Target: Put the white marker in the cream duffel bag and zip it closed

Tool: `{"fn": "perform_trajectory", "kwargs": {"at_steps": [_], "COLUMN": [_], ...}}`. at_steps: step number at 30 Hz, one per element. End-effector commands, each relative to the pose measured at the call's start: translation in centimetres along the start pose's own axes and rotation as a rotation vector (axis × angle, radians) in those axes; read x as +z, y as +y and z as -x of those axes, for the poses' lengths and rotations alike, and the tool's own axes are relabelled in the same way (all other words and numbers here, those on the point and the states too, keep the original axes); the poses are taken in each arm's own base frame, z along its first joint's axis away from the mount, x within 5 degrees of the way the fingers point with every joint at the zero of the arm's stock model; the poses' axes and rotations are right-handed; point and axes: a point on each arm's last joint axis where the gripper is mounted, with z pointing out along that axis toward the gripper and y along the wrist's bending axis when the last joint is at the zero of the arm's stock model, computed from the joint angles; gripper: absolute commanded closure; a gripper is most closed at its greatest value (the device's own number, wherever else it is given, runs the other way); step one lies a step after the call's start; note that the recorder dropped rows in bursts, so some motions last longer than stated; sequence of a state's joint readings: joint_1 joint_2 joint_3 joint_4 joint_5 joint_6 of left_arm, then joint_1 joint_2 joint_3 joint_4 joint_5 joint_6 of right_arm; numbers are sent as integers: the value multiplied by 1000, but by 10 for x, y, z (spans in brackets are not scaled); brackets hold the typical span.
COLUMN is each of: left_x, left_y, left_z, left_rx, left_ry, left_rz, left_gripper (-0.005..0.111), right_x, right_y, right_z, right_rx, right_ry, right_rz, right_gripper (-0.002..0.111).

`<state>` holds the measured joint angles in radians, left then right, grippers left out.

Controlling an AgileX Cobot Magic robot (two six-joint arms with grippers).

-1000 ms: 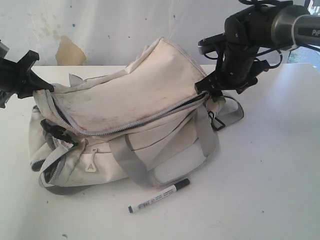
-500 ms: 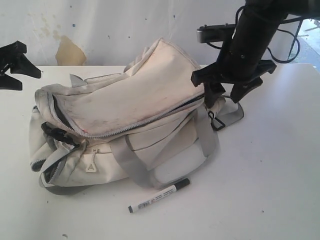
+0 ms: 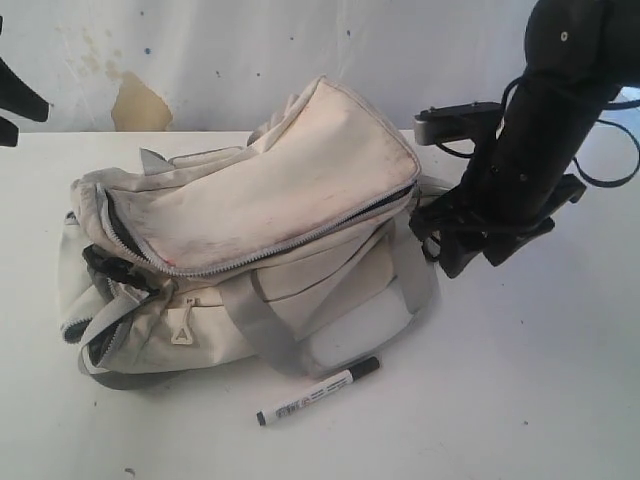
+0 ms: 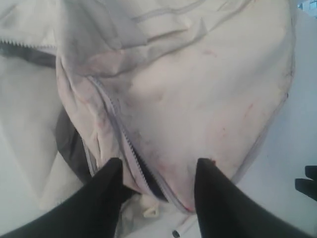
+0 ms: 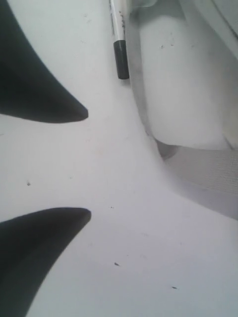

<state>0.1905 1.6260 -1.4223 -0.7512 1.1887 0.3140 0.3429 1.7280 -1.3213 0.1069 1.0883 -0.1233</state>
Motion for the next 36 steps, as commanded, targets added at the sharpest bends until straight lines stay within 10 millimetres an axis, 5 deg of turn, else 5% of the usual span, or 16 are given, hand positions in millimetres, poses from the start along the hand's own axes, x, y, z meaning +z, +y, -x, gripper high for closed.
{"fn": "perform_trajectory", "kwargs": {"at_steps": [1, 11, 17, 36], "left_x": [8, 69, 98, 123], "left_y": [3, -31, -30, -27], "left_z": [-24, -79, -102, -111], "left_rx": [-120, -67, -231, -341], "left_ry": [85, 233, 193, 108], "left_rz": [-16, -35, -26, -61], "left_gripper": [63, 63, 63, 63], "right_x": [5, 20, 21, 21], "right_y": [-1, -3, -3, -4], "right_z": [-11, -19, -17, -14], "right_rx": [-7, -1, -1, 11], "right_ry": [-38, -50, -72, -107], "right_rz": [-9, -15, -18, -22], "right_gripper": [60, 60, 60, 61]}}
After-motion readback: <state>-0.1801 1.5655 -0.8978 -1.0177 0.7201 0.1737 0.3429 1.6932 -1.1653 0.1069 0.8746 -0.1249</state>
